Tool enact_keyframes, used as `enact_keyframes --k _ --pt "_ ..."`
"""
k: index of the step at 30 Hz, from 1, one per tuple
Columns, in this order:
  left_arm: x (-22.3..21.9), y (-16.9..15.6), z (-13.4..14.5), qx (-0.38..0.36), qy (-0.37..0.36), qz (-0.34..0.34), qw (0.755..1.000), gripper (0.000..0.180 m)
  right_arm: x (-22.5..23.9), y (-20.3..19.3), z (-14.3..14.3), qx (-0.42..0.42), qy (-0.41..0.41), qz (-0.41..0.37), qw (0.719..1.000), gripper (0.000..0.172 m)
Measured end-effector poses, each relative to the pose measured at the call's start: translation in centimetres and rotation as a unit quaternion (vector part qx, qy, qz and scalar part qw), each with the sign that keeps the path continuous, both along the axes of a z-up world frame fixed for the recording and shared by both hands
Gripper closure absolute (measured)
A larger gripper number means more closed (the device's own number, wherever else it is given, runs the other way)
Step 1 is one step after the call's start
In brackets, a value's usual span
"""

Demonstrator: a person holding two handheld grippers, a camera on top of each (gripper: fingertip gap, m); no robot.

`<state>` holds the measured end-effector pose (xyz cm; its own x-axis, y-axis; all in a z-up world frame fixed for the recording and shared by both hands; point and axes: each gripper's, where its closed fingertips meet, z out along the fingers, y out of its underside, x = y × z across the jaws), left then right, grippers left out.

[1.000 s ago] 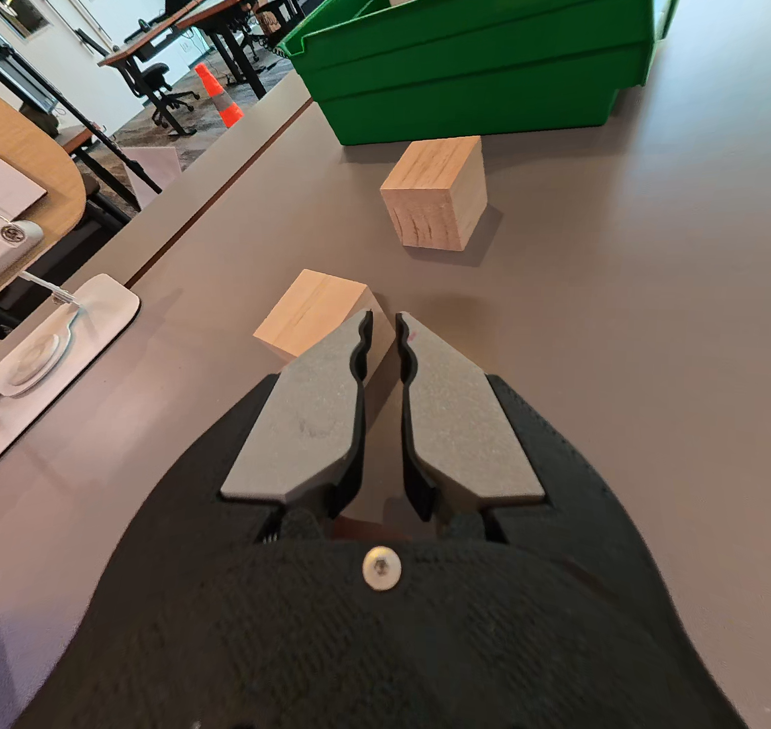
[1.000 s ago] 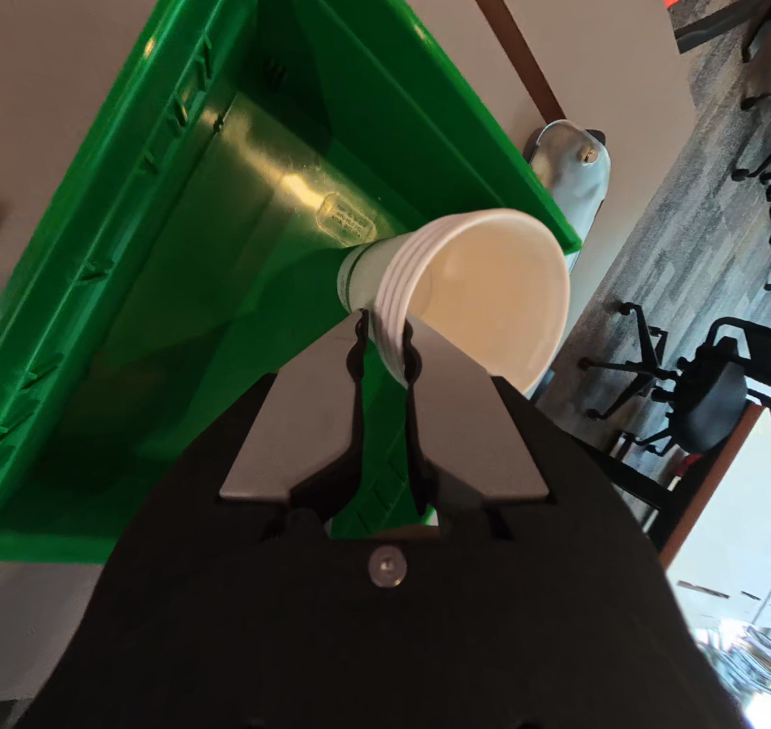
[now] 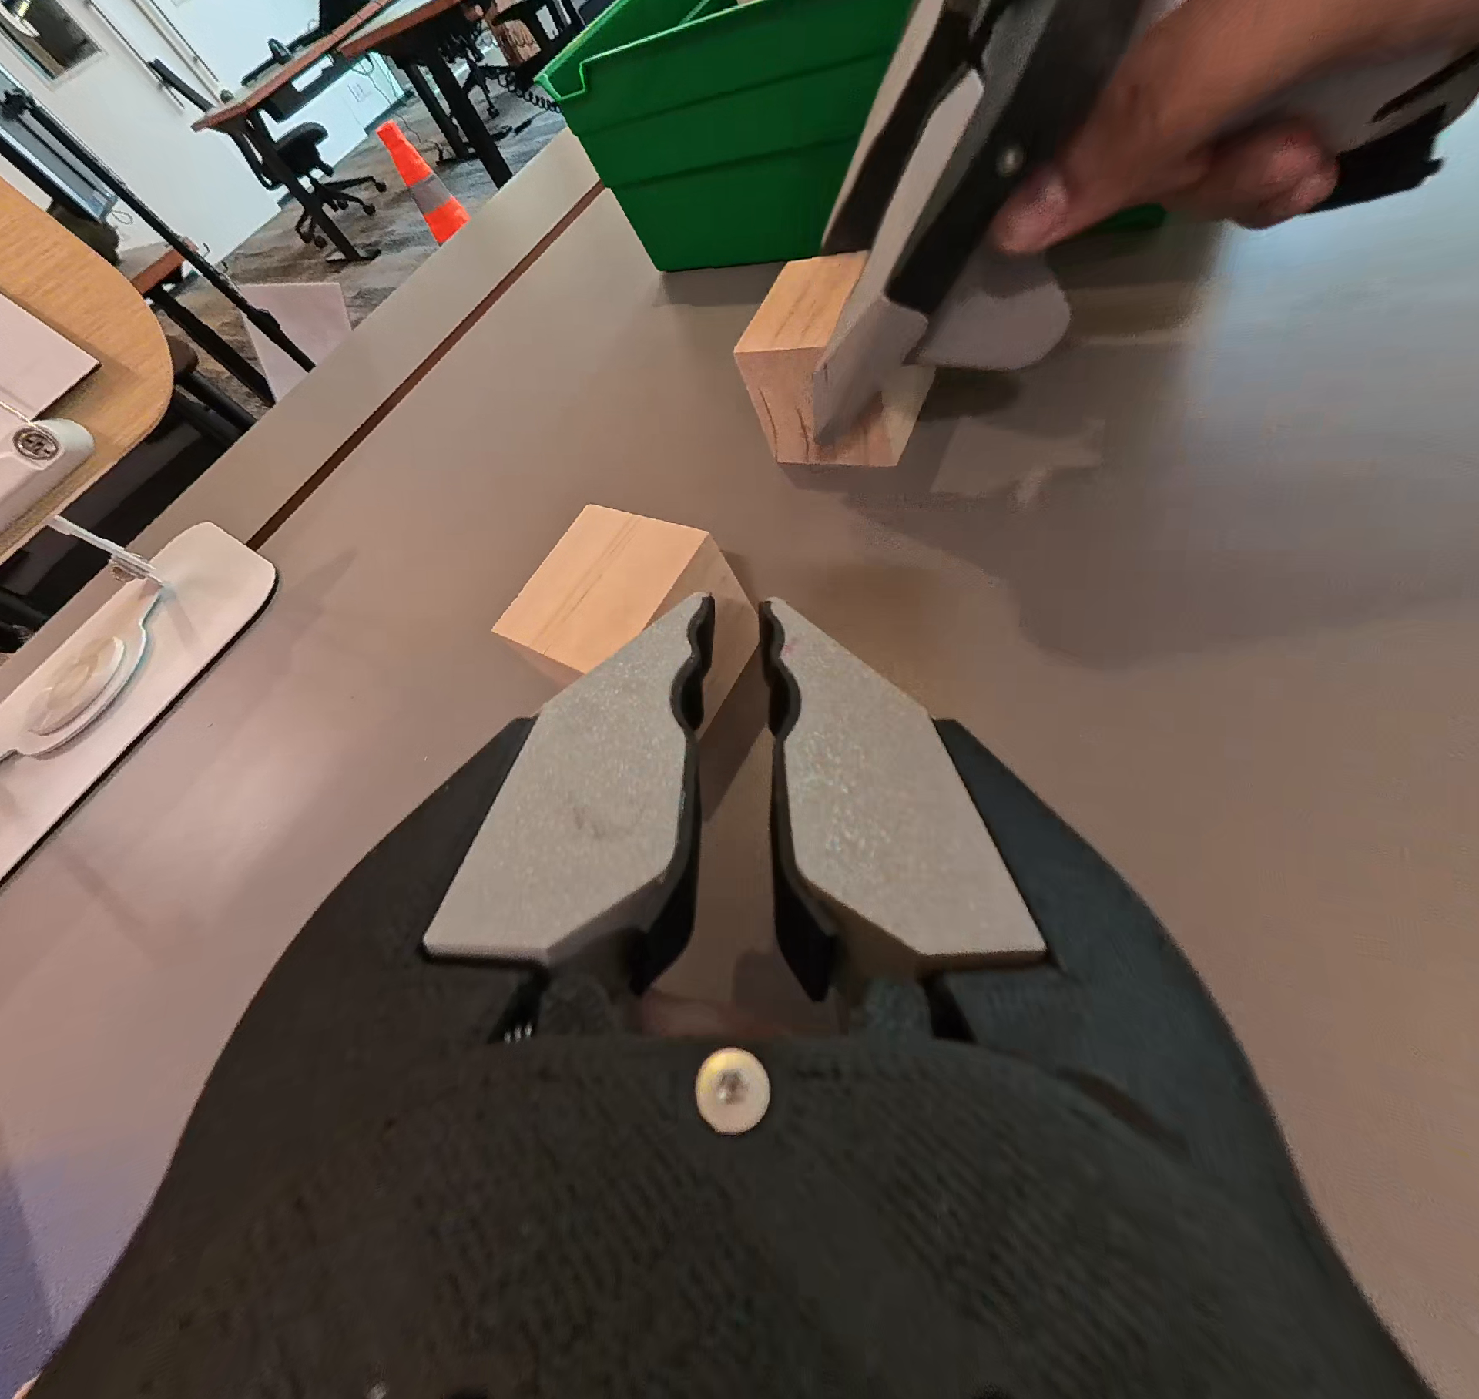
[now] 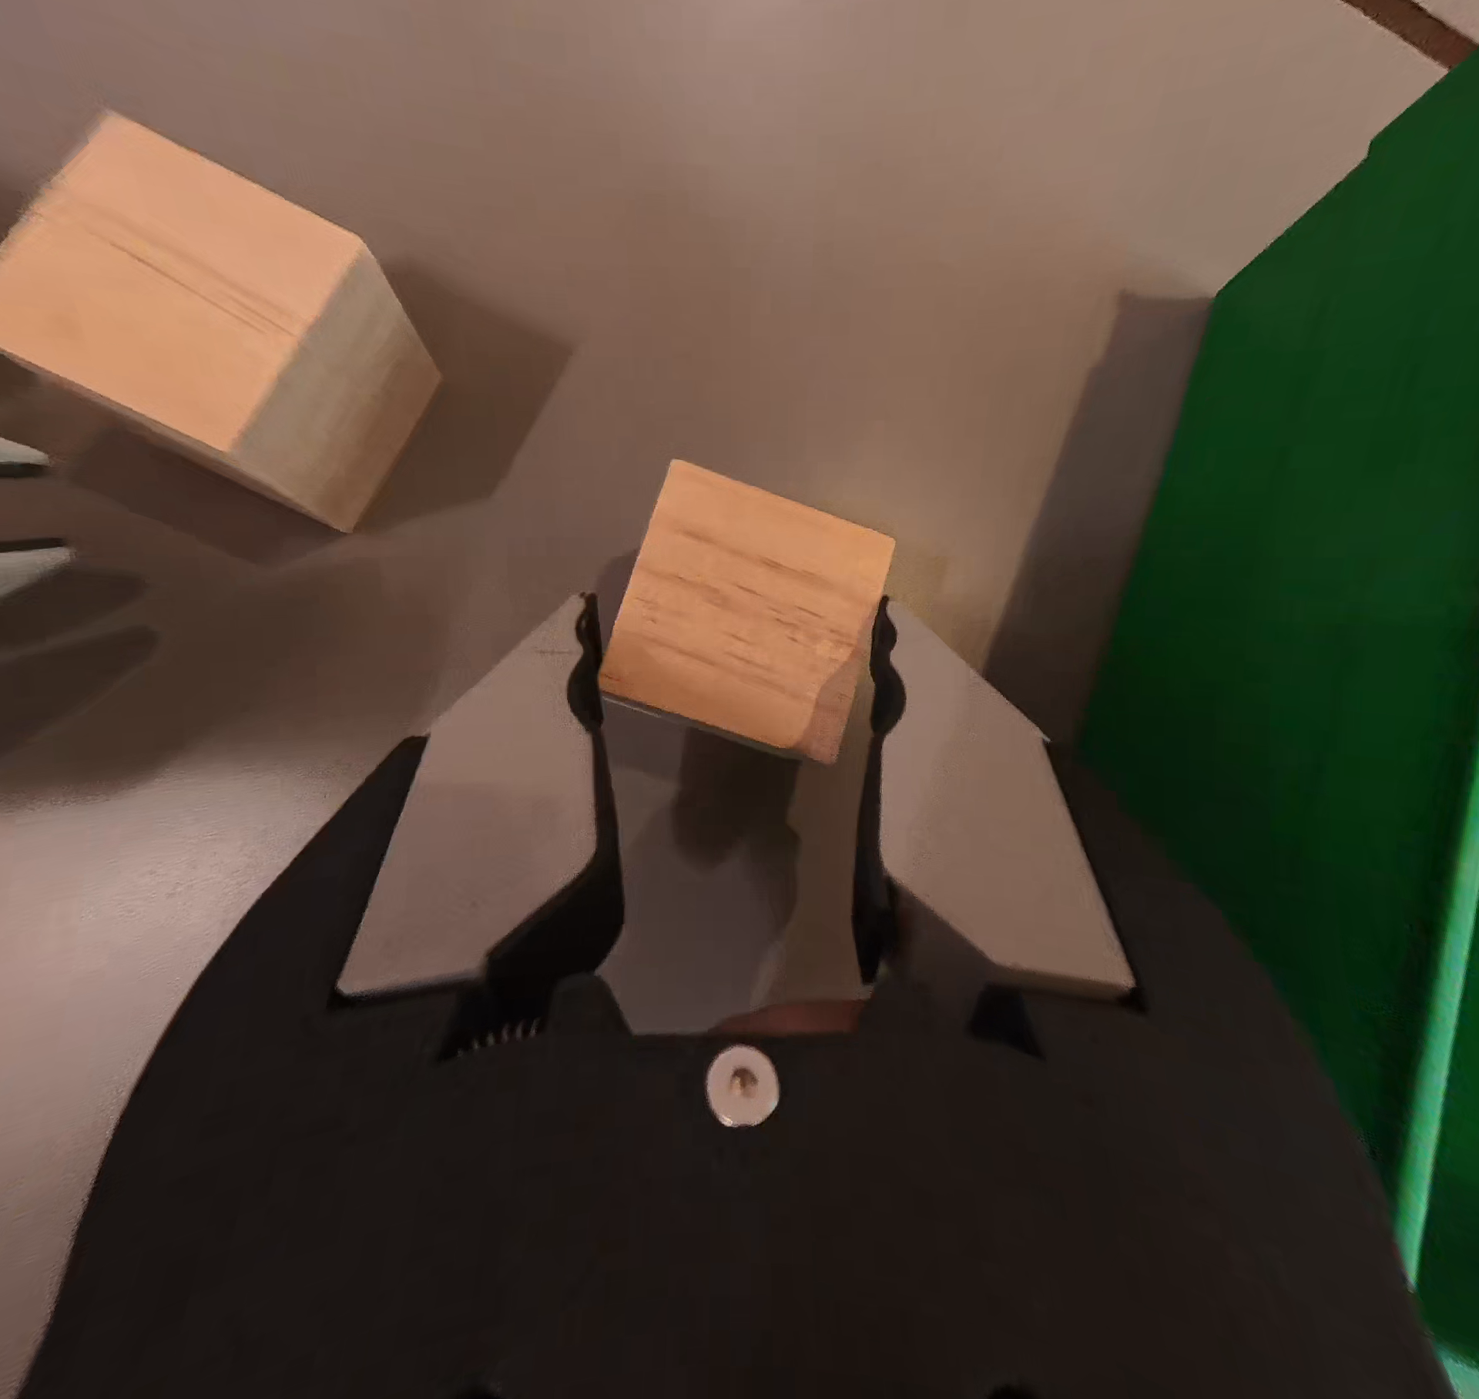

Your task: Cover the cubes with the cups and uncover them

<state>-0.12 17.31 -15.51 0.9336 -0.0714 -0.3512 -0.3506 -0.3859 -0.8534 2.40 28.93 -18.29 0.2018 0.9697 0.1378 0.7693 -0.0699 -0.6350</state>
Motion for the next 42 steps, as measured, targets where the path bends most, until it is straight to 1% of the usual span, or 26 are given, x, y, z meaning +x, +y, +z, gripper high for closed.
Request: enact_keyframes --k 4,6,8,11,13,14,16,18,21,23,25,27,29,33,34,36,39,42 --pt "-0.3 -0.1 0.0 -0.001 -0.003 0.003 1.000 0.171 0.1 0.4 0.2 0.002 0.007 0.004 1.000 0.108" --pt "-0.4 -0.1 0.0 0.000 -0.008 0.005 1.000 0.171 0.3 0.0 1.7 0.001 0.031 0.014 0.999 0.108" --pt "-0.4 -0.1 0.0 -0.001 -0.008 0.004 1.000 0.171 0.7 -0.6 4.8 0.009 0.081 0.028 0.996 0.108" --pt "-0.2 -0.1 -0.2 -0.005 -0.003 0.002 1.000 0.171 2.4 -0.2 10.6 0.035 0.154 0.028 0.987 0.108" --pt "-0.2 0.0 -0.2 -0.007 0.001 0.001 1.000 0.171 4.2 1.7 14.0 0.050 0.190 0.009 0.980 0.108" --pt "-0.1 0.0 -0.2 -0.007 0.003 0.001 1.000 0.171 5.1 3.1 15.2 0.052 0.201 -0.007 0.978 0.108" --pt "-0.1 0.0 -0.3 -0.008 0.004 0.000 1.000 0.171 7.1 6.8 16.3 0.052 0.210 -0.049 0.975 0.108" --pt "-0.1 0.0 -0.3 -0.008 0.004 0.001 1.000 0.171 9.0 10.8 15.4 0.049 0.194 -0.091 0.976 0.108" --pt "-0.1 0.0 -0.3 -0.008 0.004 0.001 1.000 0.171 11.1 15.6 11.6 0.049 0.139 -0.128 0.981 0.107" --pt "-0.1 0.0 -0.3 -0.007 0.003 -0.001 1.000 0.171 12.0 17.6 8.3 0.041 0.099 -0.145 0.984 0.107" --pt "-0.1 0.0 -0.2 -0.006 0.000 -0.003 1.000 0.171 12.4 18.6 5.4 0.033 0.065 -0.153 0.986 0.107" --pt "-0.2 -0.1 -0.1 -0.004 -0.006 -0.001 1.000 0.171 12.3 19.1 3.8 0.032 0.046 -0.155 0.986 0.107" --pt "-0.3 -0.1 -0.1 -0.003 -0.012 0.001 1.000 0.171 11.8 19.7 3.5 0.042 0.040 -0.153 0.986 0.107" --pt "-0.4 -0.1 -0.1 -0.005 -0.015 0.001 1.000 0.171 10.8 21.6 4.0 0.057 0.039 -0.157 0.985 0.107" --pt "-0.4 -0.1 -0.2 -0.005 -0.015 0.001 1.000 0.171 10.8 22.0 3.6 0.050 0.031 -0.158 0.986 0.107" --pt "-0.3 -0.1 -0.2 -0.006 -0.015 0.000 1.000 0.171 11.0 22.3 2.7 0.036 0.014 -0.156 0.987 0.112" --pt "-0.4 -0.1 -0.2 -0.005 -0.015 0.001 1.000 0.170 11.1 22.0 3.9 0.043 0.045 -0.150 0.987 0.115" --pt "-0.6 -0.1 -0.1 -0.004 -0.015 0.006 1.000 0.171 11.4 20.9 5.9 0.050 0.064 -0.146 0.986 0.115"
